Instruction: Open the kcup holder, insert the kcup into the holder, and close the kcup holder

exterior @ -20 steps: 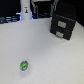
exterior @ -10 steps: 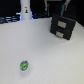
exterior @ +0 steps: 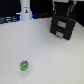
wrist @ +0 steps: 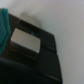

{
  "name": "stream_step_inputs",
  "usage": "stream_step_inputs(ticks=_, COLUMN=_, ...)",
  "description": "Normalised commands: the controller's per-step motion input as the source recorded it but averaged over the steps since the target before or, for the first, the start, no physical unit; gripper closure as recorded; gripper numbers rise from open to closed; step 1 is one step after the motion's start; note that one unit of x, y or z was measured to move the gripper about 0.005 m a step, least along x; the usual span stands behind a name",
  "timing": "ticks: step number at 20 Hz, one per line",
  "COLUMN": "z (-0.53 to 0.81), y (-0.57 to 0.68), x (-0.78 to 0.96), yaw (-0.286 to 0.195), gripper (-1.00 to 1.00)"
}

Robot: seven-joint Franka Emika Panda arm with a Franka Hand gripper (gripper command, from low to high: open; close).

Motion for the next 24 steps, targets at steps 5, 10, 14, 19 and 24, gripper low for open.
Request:
stream_step_inputs(ticks=5, z=-0.23, y=0.55, x=-0.19, yaw=-0.157, gripper=-1.00)
stream_step_inputs(ticks=10, z=-0.26, y=0.50, x=-0.18, yaw=-0.149, gripper=-1.00)
stream_step_inputs(ticks=14, z=-0.28, y=0.43, x=-0.18, yaw=-0.159, gripper=-1.00)
stream_step_inputs(ticks=19, z=-0.36, y=0.25, x=-0.28, yaw=-0.178, gripper=-1.00)
stream_step_inputs(ticks=24, z=-0.39, y=0.09, x=-0.43, yaw=-0.136, gripper=-1.00)
